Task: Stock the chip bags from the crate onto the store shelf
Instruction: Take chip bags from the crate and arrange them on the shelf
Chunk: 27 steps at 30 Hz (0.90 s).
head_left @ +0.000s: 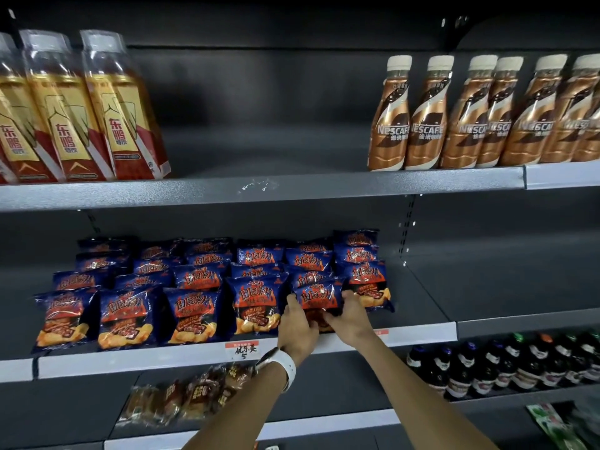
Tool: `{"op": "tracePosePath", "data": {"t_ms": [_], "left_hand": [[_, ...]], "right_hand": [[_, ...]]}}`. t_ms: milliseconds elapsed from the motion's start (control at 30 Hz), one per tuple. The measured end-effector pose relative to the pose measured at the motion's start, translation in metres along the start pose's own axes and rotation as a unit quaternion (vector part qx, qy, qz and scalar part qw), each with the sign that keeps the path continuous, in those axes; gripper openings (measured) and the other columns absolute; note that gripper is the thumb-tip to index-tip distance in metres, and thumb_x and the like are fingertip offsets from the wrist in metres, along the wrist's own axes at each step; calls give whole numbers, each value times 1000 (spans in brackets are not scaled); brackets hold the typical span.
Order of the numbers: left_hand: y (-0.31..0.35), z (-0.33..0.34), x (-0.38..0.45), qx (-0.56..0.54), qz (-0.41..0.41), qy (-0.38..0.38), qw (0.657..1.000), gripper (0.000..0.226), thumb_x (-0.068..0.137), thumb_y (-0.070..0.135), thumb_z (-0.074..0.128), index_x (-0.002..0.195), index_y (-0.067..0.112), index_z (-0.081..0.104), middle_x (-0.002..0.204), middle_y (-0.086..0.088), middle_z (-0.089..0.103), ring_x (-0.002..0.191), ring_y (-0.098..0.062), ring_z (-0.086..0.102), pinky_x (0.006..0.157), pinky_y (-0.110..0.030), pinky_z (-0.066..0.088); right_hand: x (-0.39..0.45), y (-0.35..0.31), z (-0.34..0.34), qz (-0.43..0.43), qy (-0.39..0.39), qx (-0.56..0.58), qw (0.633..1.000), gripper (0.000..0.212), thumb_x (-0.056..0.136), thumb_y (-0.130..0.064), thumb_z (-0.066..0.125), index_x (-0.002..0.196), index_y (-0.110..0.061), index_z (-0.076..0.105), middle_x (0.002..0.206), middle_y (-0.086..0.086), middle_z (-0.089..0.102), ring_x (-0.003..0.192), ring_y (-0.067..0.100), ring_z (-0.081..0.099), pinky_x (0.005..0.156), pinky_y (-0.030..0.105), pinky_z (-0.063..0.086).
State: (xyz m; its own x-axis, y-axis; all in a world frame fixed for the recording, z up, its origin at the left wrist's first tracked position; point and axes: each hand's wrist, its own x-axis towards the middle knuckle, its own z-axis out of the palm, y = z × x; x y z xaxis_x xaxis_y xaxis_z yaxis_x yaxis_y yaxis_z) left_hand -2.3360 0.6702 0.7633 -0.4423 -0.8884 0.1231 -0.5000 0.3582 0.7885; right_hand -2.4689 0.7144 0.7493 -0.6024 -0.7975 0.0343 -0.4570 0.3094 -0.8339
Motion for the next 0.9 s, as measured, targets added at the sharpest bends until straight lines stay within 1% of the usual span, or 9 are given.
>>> {"op": "tracePosePath", "data": {"t_ms": [200,267,433,500,567,667,733,800,900], "left_hand": [[-3,0,-4,-10,-2,-19,1000,50,82,1,55,123,17,33,107,-8,60,97,-29,63,83,-46,55],[-2,-2,-5,-12,-2,-18,1000,50,82,2,55,126,15,34,111,-9,59,100,-29,62,85,-44,54],[0,-5,-12,31,17,-7,999,60,86,6,57,140,5,30,129,-10,46,114,-29,55,89,-36,50],[0,-6,-16,49,50,20,997,65,84,5,58,142,5,28,132,-10,39,116,-28,51,90,-35,50],[-2,-6,-18,106,125,55,985,67,78,3,60,140,5,34,134,-10,36,120,-27,45,98,-35,47],[-12,2,-16,232,211,28,949,72,69,7,67,138,6,44,142,-13,43,130,-33,45,98,-43,50],[-16,5,-15,263,205,-28,942,76,77,11,66,146,5,36,157,-15,27,145,-36,27,105,-47,45],[-18,6,-12,274,190,-75,940,75,90,14,53,155,8,15,164,-12,-2,151,-32,-2,118,-44,28],[-18,4,-7,269,182,-91,941,78,94,18,48,156,13,2,163,-9,-14,150,-28,-15,120,-38,24]], "right_hand": [[-6,-5,2,2,-10,-14,1000,45,78,-12,78,114,-10,51,109,7,61,102,22,62,91,33,50],[-9,-7,2,6,-1,-21,1000,45,78,-16,79,113,-12,51,109,7,61,101,22,61,87,31,49],[-19,-14,1,8,58,-20,998,55,74,-27,82,116,-15,49,112,5,58,101,24,59,90,39,52],[-24,-19,-1,10,79,-16,997,55,77,-27,82,118,-13,47,112,3,50,96,20,52,87,36,48],[-25,-20,-3,14,93,-22,995,51,80,-29,80,114,-13,45,110,2,46,93,19,48,81,31,43],[-26,-22,-1,18,93,-33,995,47,82,-33,78,108,-14,44,110,6,53,96,26,56,77,33,44],[-26,-23,3,12,96,-34,995,46,85,-32,76,112,-15,43,116,7,55,104,29,59,82,38,48],[-27,-24,7,-4,100,-44,994,50,88,-25,73,124,-15,41,126,9,52,113,31,58,88,40,48],[-25,-22,12,-22,93,-82,992,61,93,-20,66,144,-16,32,141,12,45,121,34,56,93,43,48]]}}
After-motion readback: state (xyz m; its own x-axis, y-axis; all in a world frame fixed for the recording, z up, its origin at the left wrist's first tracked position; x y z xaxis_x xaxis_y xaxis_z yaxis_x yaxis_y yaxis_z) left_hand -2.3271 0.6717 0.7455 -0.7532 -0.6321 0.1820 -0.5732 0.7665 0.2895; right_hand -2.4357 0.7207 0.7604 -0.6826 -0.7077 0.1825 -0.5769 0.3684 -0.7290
